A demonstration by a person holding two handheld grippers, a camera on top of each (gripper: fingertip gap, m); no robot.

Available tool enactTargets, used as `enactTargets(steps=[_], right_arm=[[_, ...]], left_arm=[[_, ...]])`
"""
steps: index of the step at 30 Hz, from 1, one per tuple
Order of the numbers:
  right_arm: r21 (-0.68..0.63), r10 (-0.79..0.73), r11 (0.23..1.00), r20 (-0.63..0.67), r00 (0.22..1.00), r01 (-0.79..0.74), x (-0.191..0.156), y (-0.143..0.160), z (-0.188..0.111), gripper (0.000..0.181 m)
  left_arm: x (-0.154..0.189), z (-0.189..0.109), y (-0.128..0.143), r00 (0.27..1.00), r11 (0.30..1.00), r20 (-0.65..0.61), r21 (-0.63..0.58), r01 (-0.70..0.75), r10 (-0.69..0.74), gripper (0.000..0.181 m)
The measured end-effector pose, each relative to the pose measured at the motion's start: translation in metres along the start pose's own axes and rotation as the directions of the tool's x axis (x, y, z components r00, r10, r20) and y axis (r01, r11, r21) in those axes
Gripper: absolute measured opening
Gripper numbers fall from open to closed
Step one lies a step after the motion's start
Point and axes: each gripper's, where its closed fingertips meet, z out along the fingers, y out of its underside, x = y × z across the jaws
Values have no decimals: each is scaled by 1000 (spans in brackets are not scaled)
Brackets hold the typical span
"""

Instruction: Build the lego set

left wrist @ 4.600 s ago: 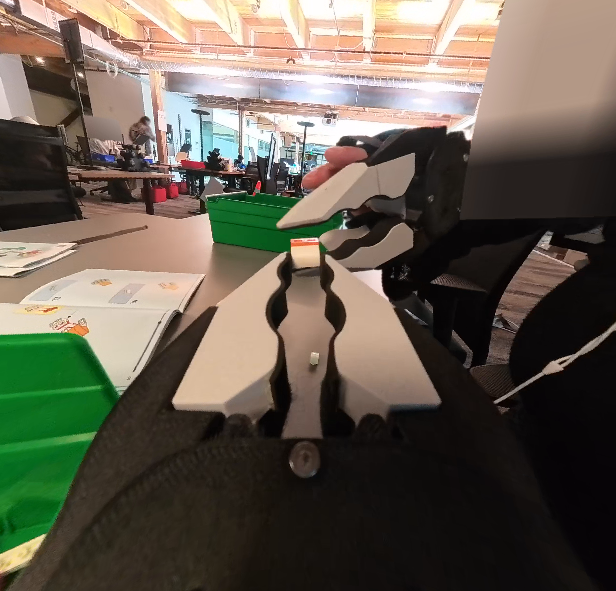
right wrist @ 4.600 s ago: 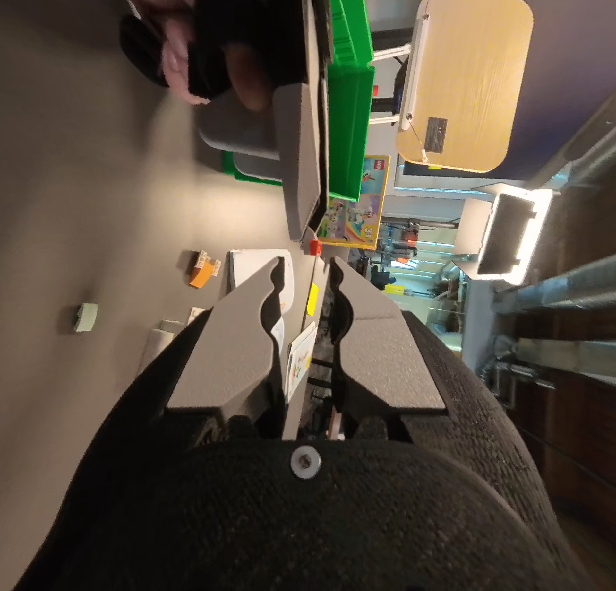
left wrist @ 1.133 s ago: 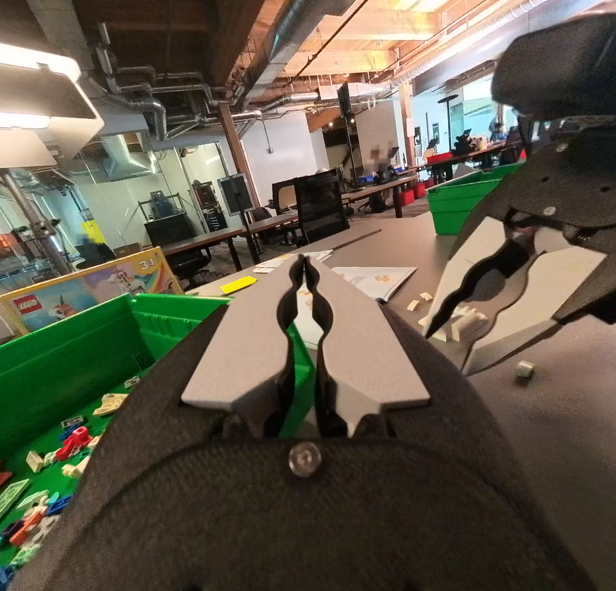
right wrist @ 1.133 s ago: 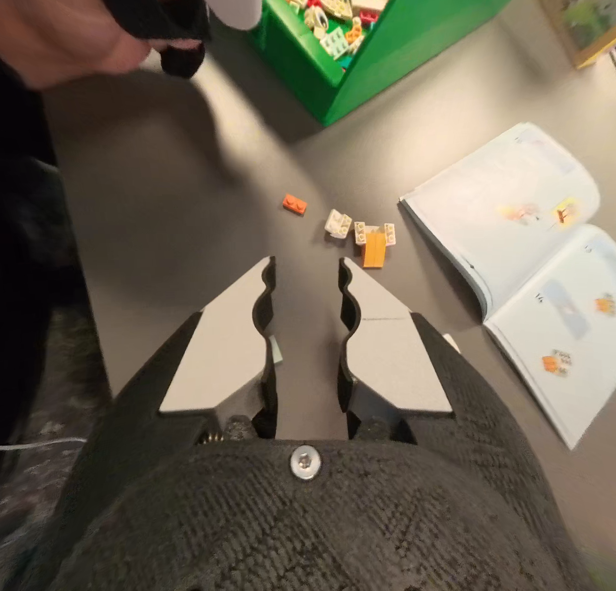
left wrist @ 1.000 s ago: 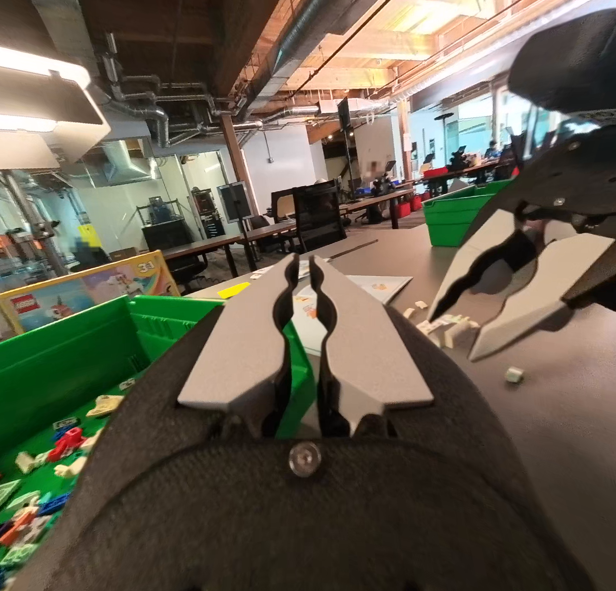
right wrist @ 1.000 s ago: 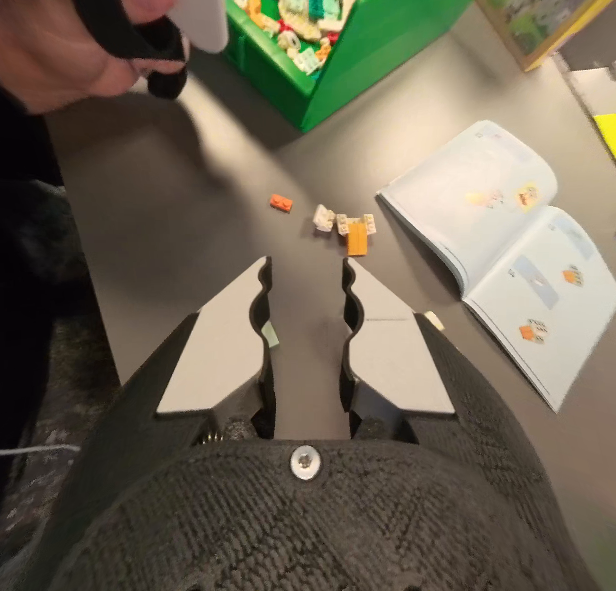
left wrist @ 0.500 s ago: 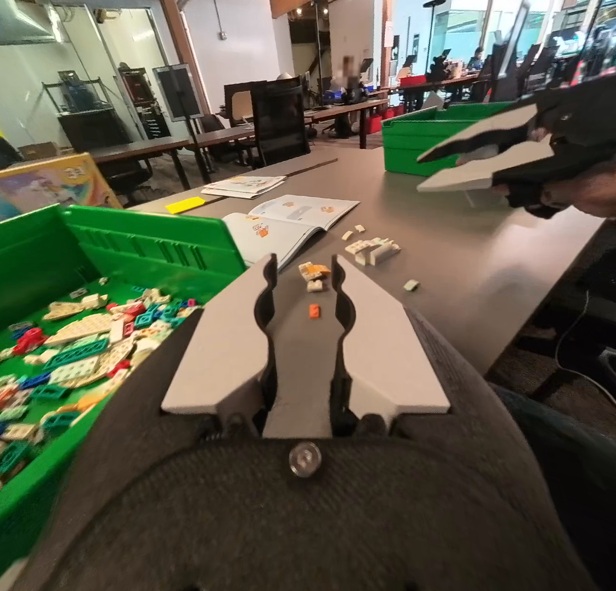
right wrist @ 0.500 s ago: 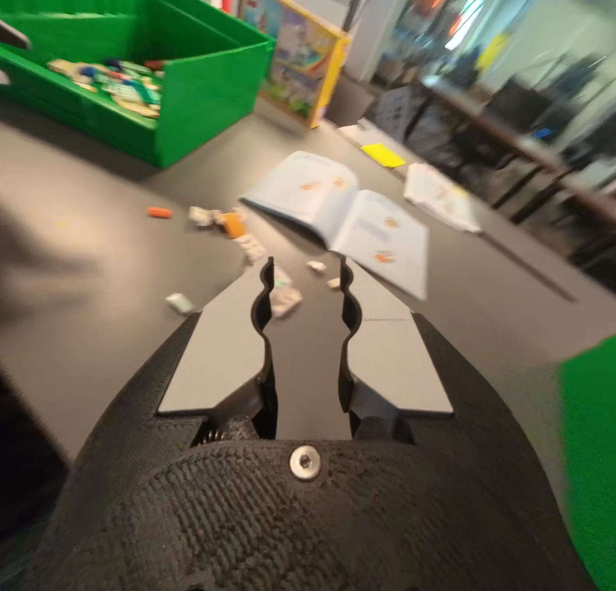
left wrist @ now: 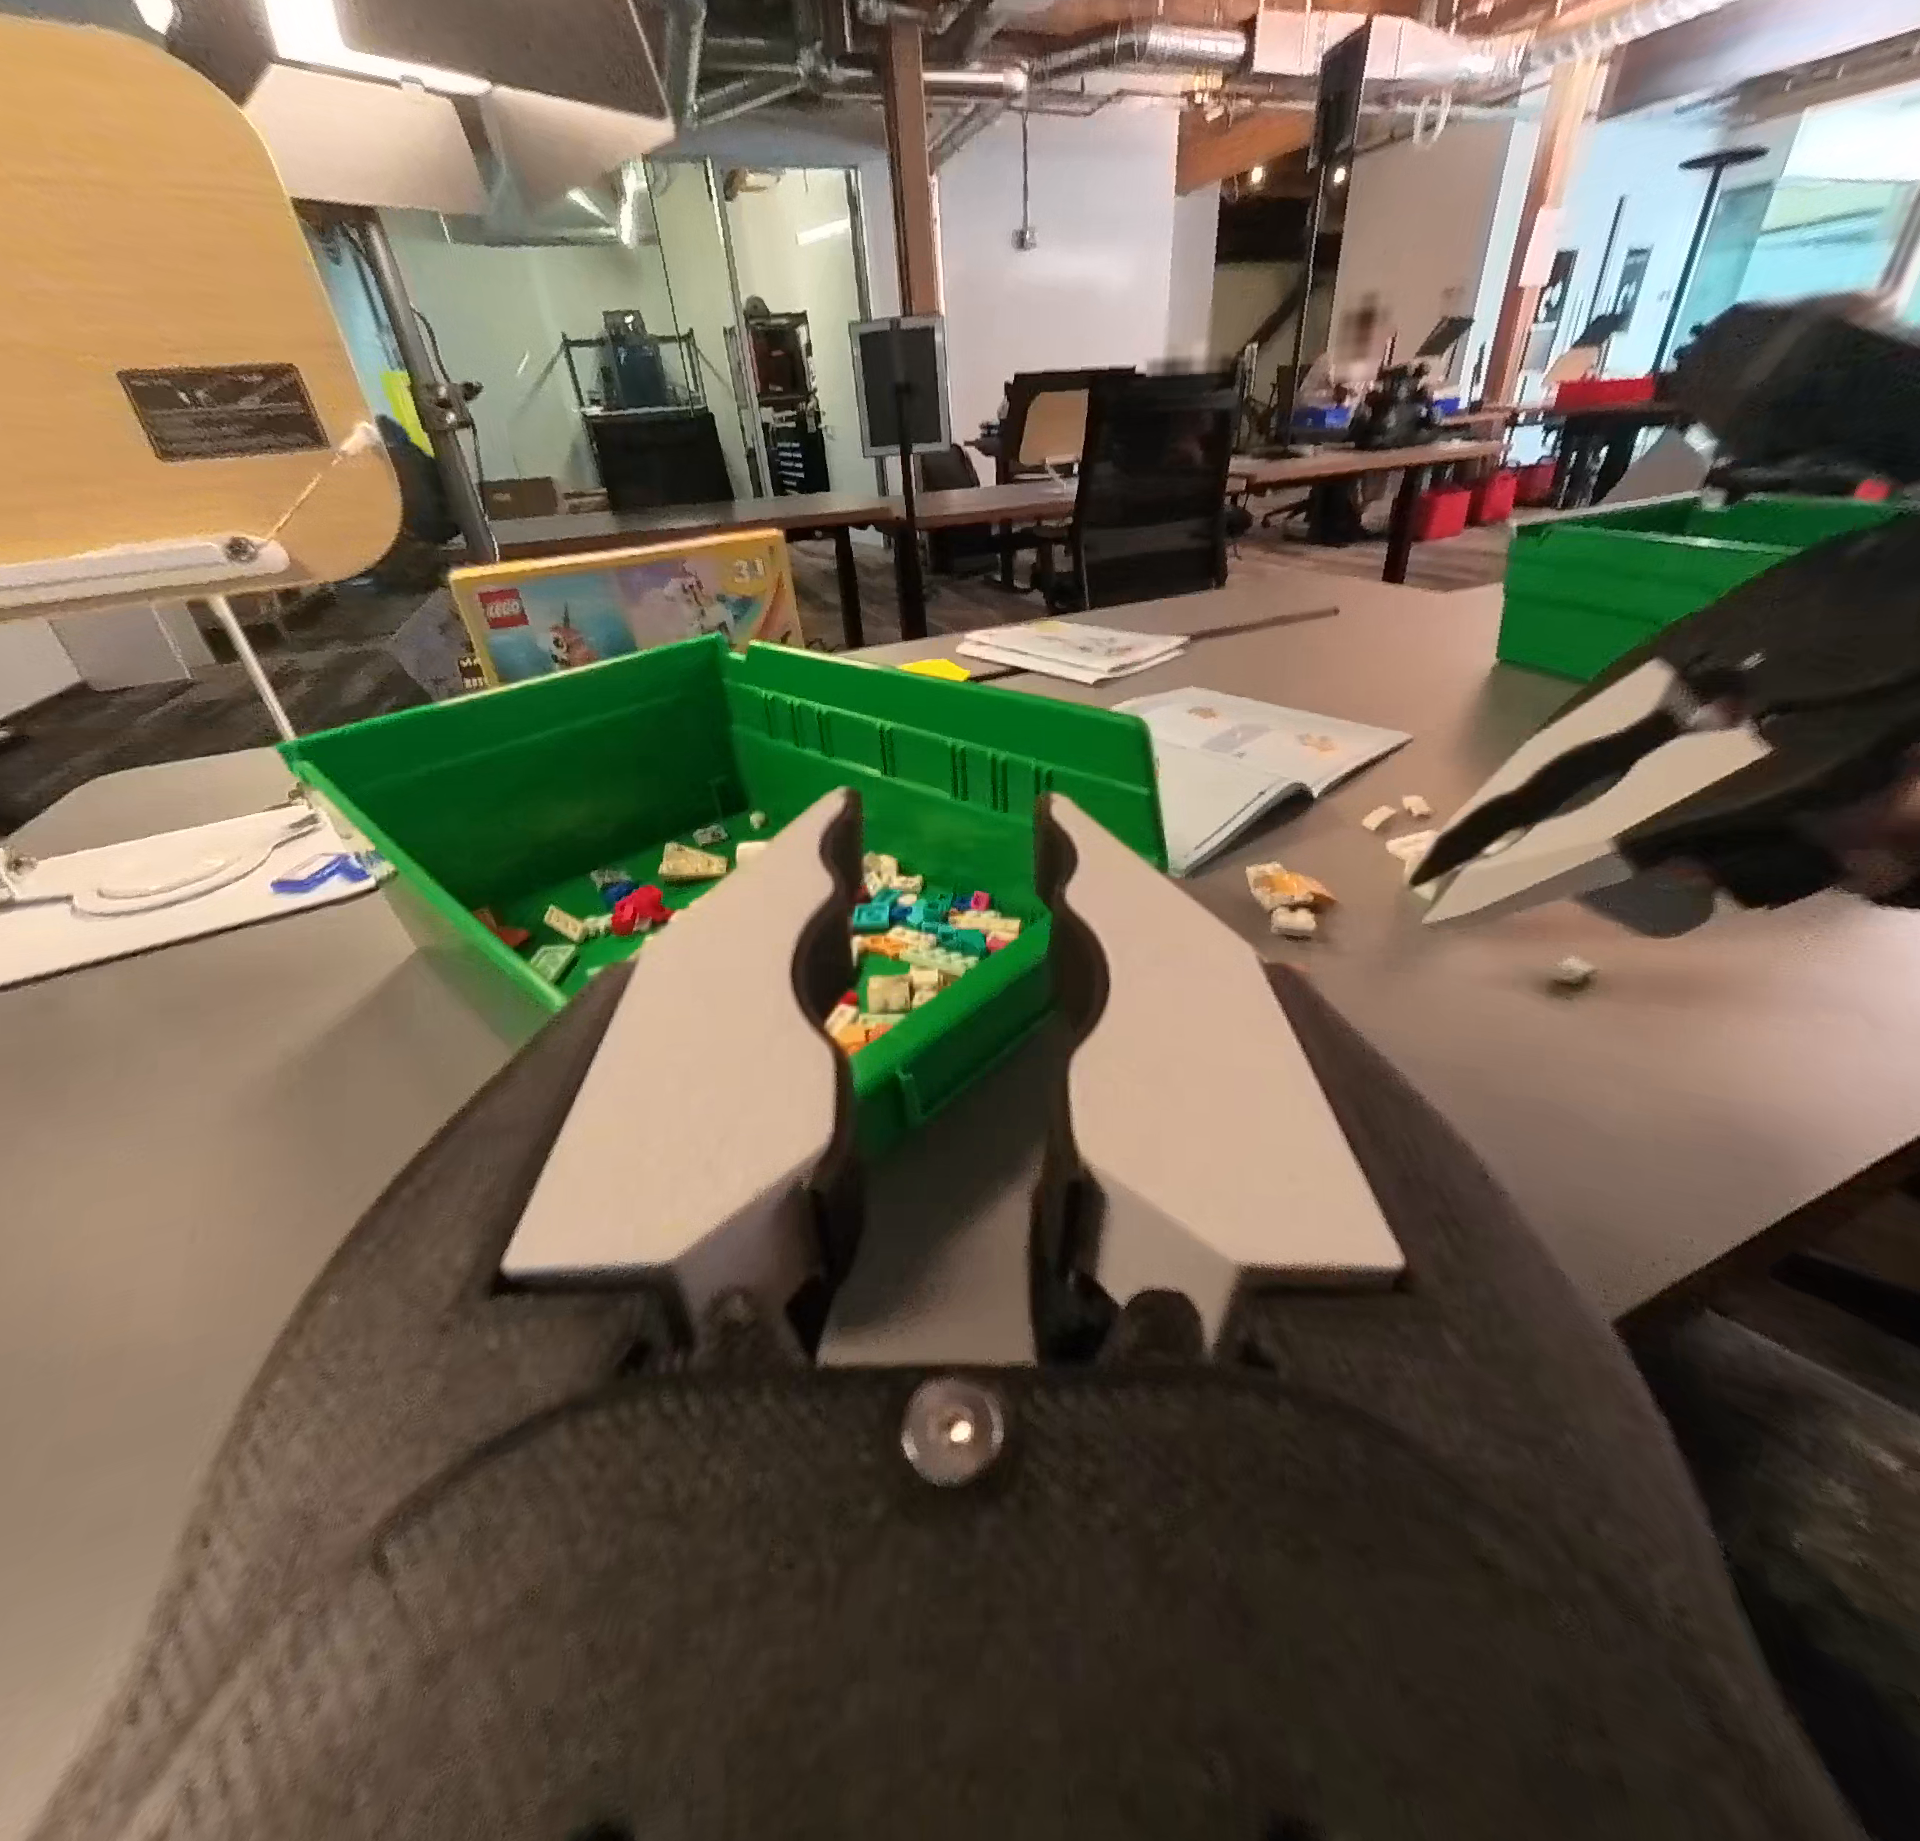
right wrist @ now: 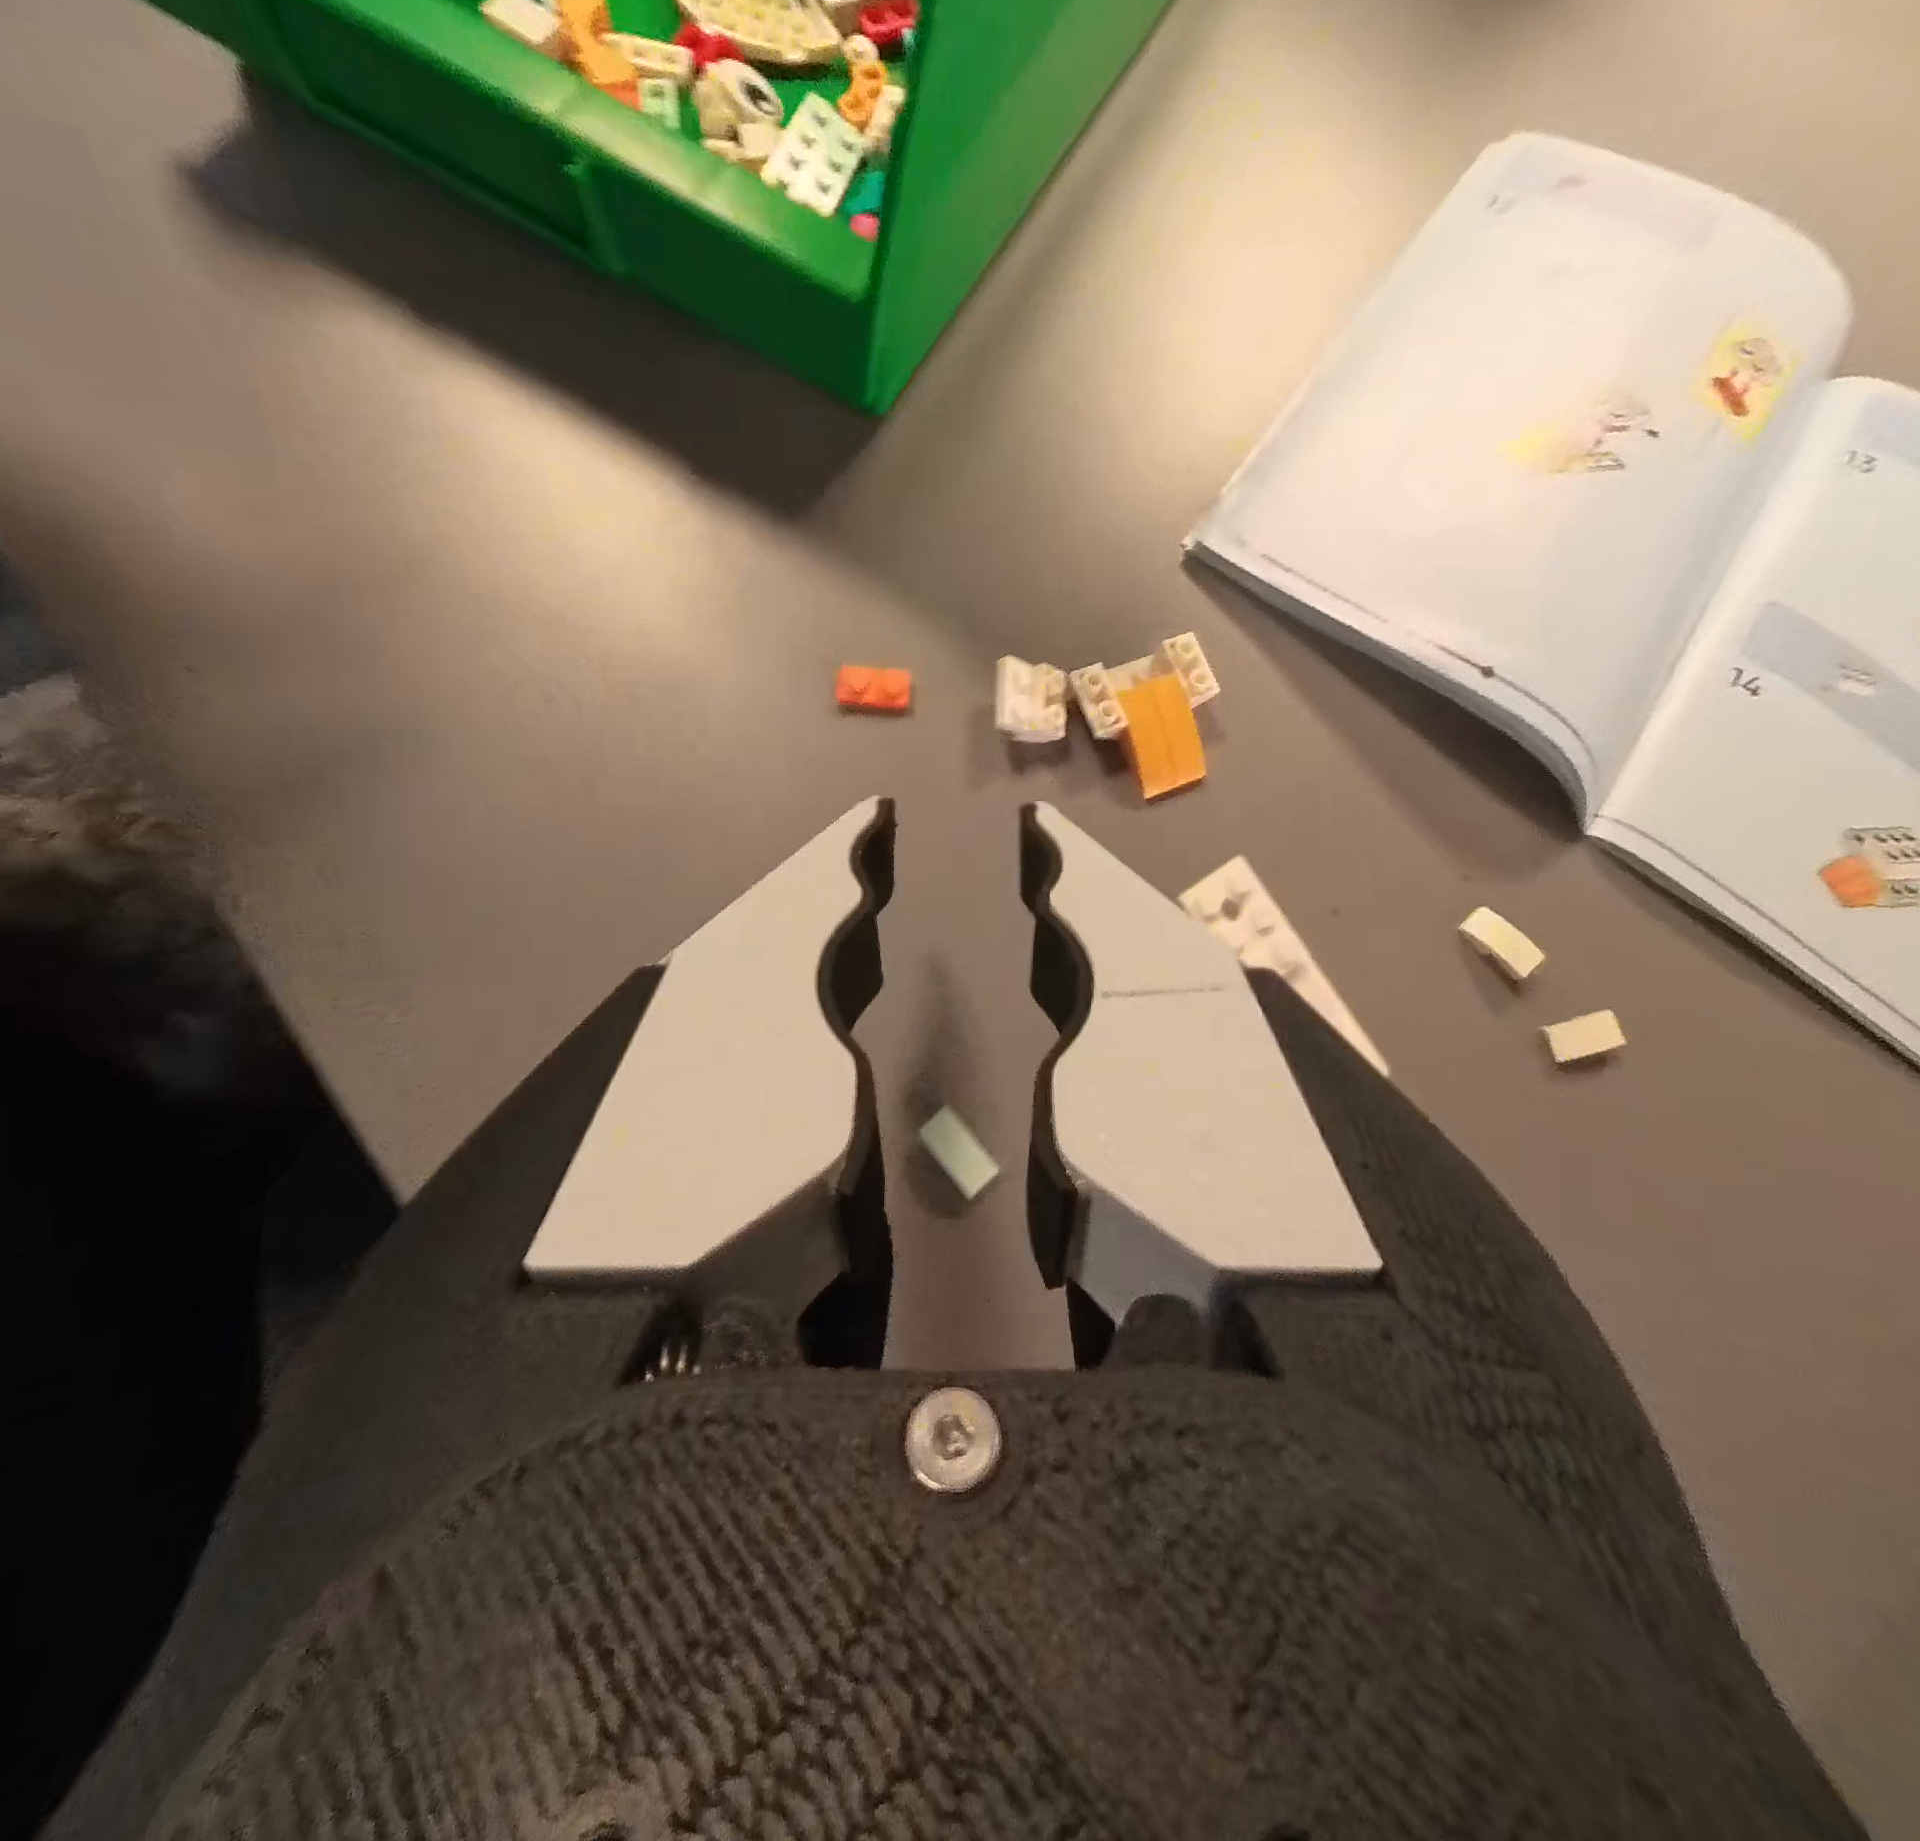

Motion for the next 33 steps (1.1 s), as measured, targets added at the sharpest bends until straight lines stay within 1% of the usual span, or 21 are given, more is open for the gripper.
enactTargets(steps=[2, 5, 6, 8, 10, 13, 16, 19, 20, 21, 23, 24, 25, 26, 28, 30, 32, 33], right_arm=[[-11, 14, 1000, -29, 999, -14, 6, -4, 10, 24], [-49, 6, 999, -29, 1000, -7, 7, -2, 22, 31], [-63, -15, 998, -41, 999, 12, 8, -2, 26, 33], [-67, -91, 994, -76, 993, 86, 11, -4, 30, 25], [-71, -176, 983, -98, 980, 170, 11, -8, 32, 24], [-119, -328, 941, -108, 939, 315, 9, -8, 38, 22], [-168, -480, 874, -154, 864, 456, 12, -8, 44, 12], [-208, -574, 817, -205, 792, 538, 21, -9, 46, 3], [-201, -576, 816, -211, 790, 541, 22, -10, 45, 3], [-178, -556, 831, -210, 804, 528, 23, -11, 44, 3], [-55, -469, 882, -202, 860, 468, 21, -21, 36, 3], [43, -399, 911, -160, 903, 410, 15, -29, 29, 3], [169, -326, 926, -85, 941, 336, 5, -40, 19, 3], [295, -259, 922, -12, 966, 251, -4, -53, 6, 3], [487, -200, 867, 143, 969, 107, -20, -75, -23, 3], [621, -234, 784, 276, 932, 12, -39, -89, -53, 3], [709, -296, 705, 340, 893, -36, -54, -97, -76, 2], [741, -333, 671, 337, 881, -30, -59, -99, -85, 2]], left_arm=[[0, 1, -4, 1000, 1000, -1, 26, 14, -14, 32], [3, 5, -4, 999, 999, -21, 43, 31, -30, 32], [5, 6, -2, 999, 998, -32, 44, 39, -38, 32], [10, 9, 1, 997, 998, -58, 37, 52, -50, 34], [14, 10, 3, 996, 998, -71, 34, 48, -46, 34], [21, 12, 2, 994, 998, -103, 44, 41, -37, 34], [24, 16, 6, 992, 999, -122, 29, 43, -39, 35], [28, 18, 8, 989, 999, -144, 24, 42, -38, 34], [30, 19, 10, 986, 999, -160, 18, 47, -43, 34], [34, 21, 11, 983, 999, -180, 14, 50, -47, 34], [41, 23, 13, 975, 999, -220, 11, 44, -41, 34], [47, 24, 13, 969, 999, -247, 16, 28, -23, 35], [52, 26, 12, 963, 1000, -269, 30, 5, 3, 35], [58, 27, 10, 956, 999, -292, 50, -20, 34, 35], [75, 30, 7, 927, 998, -371, 67, -20, 44, 34], [93, 34, 1, 885, 997, -464, 51, 61, -30, 34], [110, 34, -8, 820, 985, -562, 46, 168, -114, 35], [116, 33, -13, 782, 974, -604, 40, 222, -153, 34]])
